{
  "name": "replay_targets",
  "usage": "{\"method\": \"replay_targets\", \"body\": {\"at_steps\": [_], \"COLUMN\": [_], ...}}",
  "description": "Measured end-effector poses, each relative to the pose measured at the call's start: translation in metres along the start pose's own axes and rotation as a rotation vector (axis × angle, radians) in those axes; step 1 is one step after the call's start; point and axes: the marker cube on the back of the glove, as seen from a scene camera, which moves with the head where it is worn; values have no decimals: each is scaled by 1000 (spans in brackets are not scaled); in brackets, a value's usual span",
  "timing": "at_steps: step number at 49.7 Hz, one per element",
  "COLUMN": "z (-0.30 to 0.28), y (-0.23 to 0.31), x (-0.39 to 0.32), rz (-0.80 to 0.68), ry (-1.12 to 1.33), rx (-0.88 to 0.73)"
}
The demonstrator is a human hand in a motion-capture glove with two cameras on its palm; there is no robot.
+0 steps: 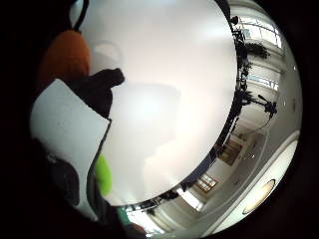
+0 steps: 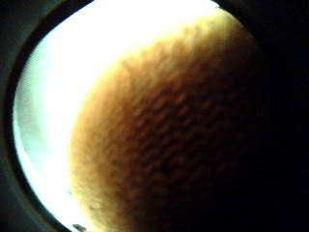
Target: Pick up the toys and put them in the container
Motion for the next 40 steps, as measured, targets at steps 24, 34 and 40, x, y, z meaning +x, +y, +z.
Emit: {"method": "replay_targets", "body": {"at_steps": [24, 34, 40], "z": [2, -35, -85], "y": [52, 76, 94], "x": [-22, 17, 49], "rz": [167, 288, 337], "ry": [-220, -249, -235], "rx": [191, 265, 327]}}
